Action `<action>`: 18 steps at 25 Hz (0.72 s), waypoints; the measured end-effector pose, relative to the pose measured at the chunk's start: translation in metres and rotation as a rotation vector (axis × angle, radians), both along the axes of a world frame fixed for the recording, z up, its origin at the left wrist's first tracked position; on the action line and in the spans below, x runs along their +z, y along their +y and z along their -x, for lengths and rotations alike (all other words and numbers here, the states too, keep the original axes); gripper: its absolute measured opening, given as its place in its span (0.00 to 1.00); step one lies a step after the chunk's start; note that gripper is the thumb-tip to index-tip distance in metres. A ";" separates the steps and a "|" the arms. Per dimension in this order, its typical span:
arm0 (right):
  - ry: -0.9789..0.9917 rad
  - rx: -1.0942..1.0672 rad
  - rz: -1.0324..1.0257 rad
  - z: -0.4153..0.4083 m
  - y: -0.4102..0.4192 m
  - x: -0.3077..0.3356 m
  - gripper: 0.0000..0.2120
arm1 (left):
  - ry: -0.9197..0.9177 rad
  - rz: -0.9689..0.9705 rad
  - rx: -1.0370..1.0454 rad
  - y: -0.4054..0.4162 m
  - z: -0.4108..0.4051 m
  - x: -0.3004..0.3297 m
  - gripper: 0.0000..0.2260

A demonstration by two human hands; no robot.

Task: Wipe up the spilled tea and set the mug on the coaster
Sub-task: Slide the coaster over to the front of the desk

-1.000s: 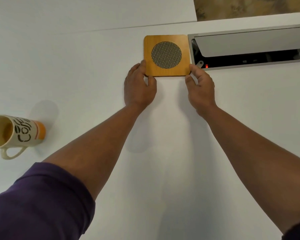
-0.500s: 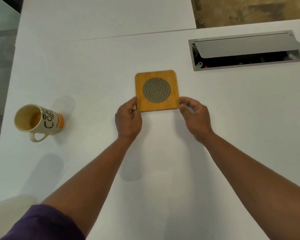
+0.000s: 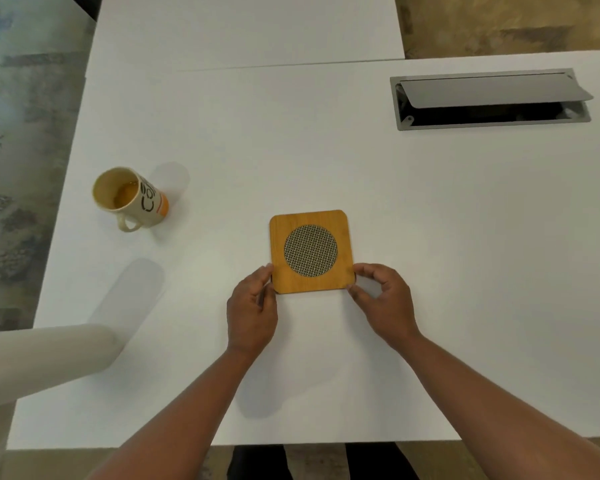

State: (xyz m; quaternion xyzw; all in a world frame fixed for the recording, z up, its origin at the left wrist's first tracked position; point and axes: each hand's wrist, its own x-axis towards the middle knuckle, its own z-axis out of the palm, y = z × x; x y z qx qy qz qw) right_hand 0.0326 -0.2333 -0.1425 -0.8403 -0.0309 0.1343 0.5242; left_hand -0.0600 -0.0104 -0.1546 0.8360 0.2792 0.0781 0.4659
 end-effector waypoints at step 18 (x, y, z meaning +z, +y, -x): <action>-0.101 0.072 0.172 0.039 0.004 -0.007 0.20 | 0.093 0.020 -0.078 0.003 0.036 0.001 0.26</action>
